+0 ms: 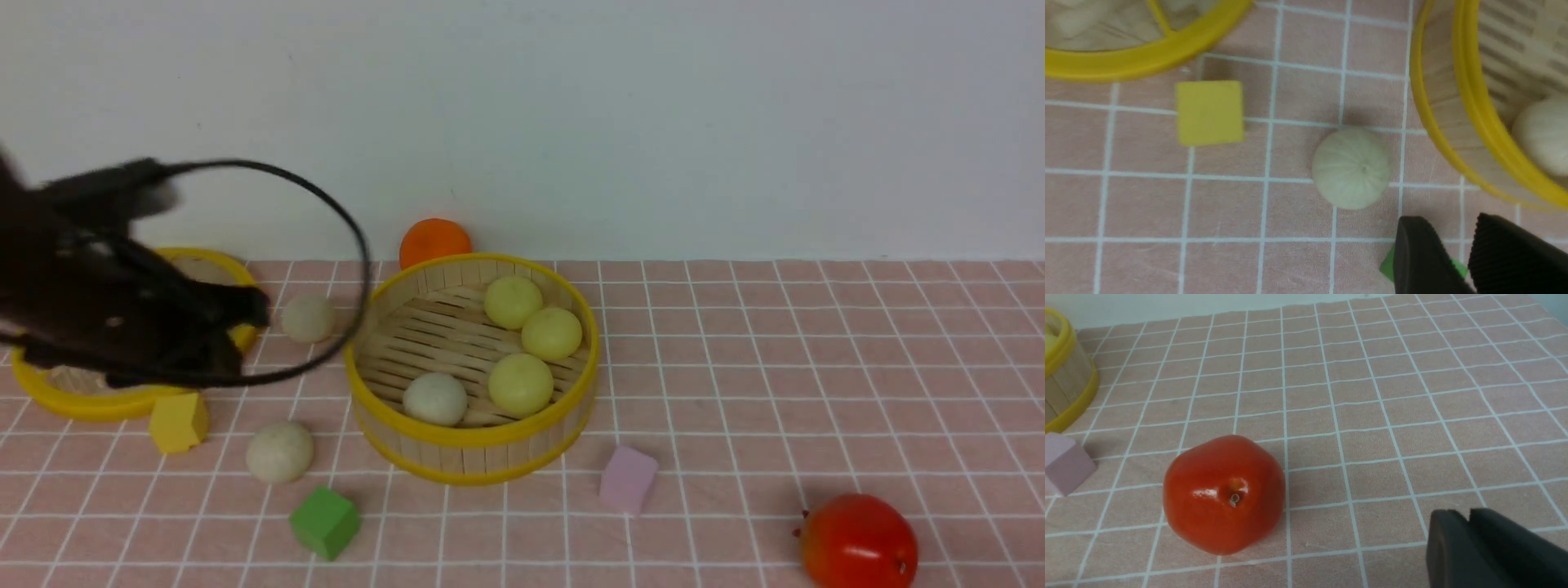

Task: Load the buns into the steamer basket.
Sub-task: Use the left arm to grab a steamed stuffed bun

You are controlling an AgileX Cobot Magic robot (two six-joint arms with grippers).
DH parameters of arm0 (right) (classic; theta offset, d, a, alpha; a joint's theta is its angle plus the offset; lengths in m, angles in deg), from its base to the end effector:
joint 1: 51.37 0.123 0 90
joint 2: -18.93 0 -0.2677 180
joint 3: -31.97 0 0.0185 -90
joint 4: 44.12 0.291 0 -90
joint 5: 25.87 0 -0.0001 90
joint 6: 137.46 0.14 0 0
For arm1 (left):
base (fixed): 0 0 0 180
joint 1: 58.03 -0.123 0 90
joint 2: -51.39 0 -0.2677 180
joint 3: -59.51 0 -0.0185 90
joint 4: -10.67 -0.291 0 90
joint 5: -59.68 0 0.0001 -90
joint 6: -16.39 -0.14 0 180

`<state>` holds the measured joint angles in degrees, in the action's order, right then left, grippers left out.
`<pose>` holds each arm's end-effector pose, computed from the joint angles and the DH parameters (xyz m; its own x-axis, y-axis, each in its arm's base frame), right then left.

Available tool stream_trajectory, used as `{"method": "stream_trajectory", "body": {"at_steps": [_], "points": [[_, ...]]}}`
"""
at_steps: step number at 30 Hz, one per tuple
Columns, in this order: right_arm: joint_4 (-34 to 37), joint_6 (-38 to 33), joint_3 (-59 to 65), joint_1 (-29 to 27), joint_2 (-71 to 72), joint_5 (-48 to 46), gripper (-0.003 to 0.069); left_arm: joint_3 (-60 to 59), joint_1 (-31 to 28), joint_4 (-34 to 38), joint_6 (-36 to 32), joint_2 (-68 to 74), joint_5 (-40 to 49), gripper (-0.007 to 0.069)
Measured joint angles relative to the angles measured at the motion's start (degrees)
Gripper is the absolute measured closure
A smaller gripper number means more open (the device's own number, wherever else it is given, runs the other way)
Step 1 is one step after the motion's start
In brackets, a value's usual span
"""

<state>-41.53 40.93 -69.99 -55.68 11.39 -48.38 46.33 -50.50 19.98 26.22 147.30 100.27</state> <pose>0.1561 -0.0093 0.1555 -0.3085 0.0369 -0.9505 0.0630 0.9978 0.0184 0.3744 -0.0644 0.1918 -0.8690 -0.1772 -0.4620 -0.0726 0.9692 -0.2352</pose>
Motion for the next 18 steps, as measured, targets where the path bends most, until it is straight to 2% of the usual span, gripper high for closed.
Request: {"method": "stream_trajectory", "body": {"at_steps": [5,8,18], "points": [[0.0,0.0,0.0,0.0,0.0,0.0,0.0549,6.9,2.2,-9.0,8.4,9.4,6.3,0.0384],[0.0,0.0,0.0,0.0,0.0,0.0,0.0546,9.0,2.2,-10.9,9.7,13.2,7.6,0.0384],[0.0,0.0,0.0,0.0,0.0,0.0,0.0538,9.6,2.2,-7.5,9.0,17.4,5.9,0.0384]]}}
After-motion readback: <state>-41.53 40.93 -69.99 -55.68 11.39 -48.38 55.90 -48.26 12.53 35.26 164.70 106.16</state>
